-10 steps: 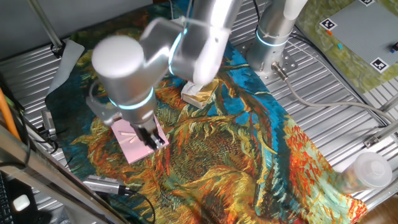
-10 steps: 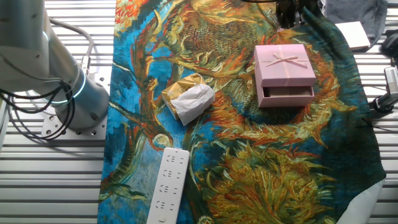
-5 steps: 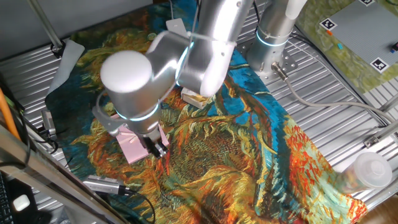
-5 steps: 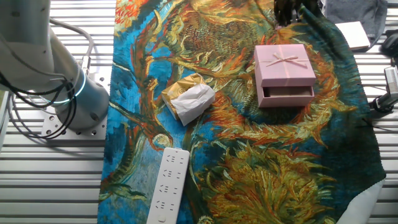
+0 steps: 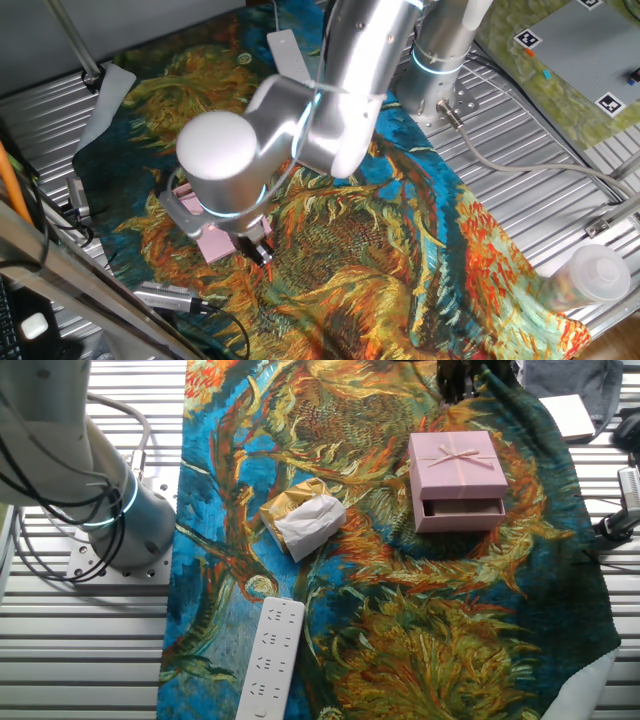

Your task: Slide the outer casing onto the gift box

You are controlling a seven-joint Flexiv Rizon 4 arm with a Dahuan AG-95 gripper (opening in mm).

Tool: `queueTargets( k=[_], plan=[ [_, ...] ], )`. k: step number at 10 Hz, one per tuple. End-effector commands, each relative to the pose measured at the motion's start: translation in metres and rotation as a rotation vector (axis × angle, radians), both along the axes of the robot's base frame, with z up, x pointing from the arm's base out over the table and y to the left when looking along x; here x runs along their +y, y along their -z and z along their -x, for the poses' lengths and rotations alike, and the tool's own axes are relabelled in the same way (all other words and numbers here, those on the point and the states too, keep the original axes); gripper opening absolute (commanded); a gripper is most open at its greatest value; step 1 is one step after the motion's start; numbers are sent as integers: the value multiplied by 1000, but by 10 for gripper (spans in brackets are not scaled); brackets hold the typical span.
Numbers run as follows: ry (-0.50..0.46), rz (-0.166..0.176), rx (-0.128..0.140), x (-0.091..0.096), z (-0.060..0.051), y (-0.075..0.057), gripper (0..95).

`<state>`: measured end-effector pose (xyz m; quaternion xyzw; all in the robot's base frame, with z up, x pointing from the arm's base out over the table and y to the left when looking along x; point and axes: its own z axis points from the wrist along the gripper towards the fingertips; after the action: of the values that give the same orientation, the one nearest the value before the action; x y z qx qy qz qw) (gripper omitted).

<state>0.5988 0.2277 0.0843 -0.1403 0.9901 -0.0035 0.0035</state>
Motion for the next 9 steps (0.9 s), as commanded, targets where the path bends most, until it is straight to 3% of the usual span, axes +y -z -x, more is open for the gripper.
queueTargets(
  k=[1, 4, 9],
  plan=[
    [-14, 25, -4, -3, 1, 8, 0],
    [-74, 78, 3, -13, -1, 13, 0],
    [-118, 70, 3, -41, -7, 14, 0]
  ],
)
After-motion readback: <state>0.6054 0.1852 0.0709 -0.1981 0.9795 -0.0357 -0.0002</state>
